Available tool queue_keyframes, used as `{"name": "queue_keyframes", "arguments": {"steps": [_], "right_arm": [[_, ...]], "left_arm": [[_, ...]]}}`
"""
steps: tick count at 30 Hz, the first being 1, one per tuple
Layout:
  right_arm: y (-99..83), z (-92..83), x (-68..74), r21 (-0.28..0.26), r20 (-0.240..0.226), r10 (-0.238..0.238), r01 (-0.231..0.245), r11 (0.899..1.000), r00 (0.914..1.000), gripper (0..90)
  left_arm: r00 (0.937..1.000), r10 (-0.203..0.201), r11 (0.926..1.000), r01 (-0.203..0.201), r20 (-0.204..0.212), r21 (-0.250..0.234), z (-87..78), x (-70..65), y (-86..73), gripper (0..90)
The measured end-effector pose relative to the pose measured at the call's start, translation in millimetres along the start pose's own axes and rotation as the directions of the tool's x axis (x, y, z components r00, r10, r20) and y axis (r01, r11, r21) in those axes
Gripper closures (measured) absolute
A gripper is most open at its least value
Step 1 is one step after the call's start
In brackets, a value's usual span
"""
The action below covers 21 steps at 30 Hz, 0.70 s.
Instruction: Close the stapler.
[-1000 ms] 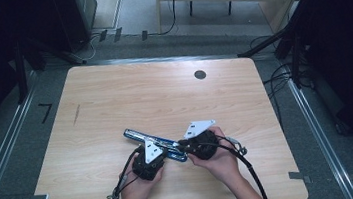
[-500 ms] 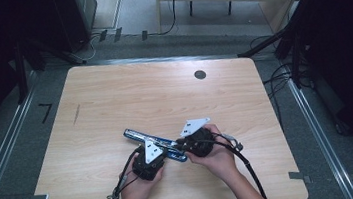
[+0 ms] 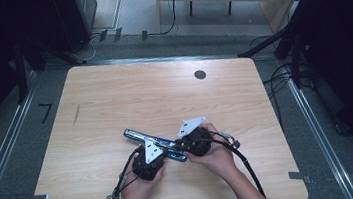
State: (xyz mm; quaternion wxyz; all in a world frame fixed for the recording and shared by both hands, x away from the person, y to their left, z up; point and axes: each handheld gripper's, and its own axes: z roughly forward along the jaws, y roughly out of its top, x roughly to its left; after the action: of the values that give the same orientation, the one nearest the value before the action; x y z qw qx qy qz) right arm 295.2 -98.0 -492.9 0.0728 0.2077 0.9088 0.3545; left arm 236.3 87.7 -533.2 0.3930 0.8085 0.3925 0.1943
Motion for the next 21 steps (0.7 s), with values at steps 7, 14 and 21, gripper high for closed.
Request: {"name": "queue_keyframes", "arguments": {"steps": [7, 14, 21], "right_arm": [[1.8, 1.1, -0.9, 0.006, -0.014, -0.003, 0.003, 1.0, 0.9999, 79.9], [2.0, 1.6, -2.3, 0.008, -0.028, -0.006, 0.006, 1.0, 0.9996, 79.9], [1.7, 2.1, -3.8, 0.01, -0.037, 0.003, -0.003, 1.0, 0.9993, 79.9]], "left_arm": [[1.0, 0.001, 1.0, -0.001, 0.001, 0.001, -0.1, 0.1, 0.0, 90.0], [1.0, 0.0, 1.0, 0.0, 0.001, 0.0, 0.0, 0.2, 0.0, 90.0], [1.0, -0.001, 1.0, 0.001, 0.0, 0.0, 0.0, 0.0, 0.0, 90.0]]}}
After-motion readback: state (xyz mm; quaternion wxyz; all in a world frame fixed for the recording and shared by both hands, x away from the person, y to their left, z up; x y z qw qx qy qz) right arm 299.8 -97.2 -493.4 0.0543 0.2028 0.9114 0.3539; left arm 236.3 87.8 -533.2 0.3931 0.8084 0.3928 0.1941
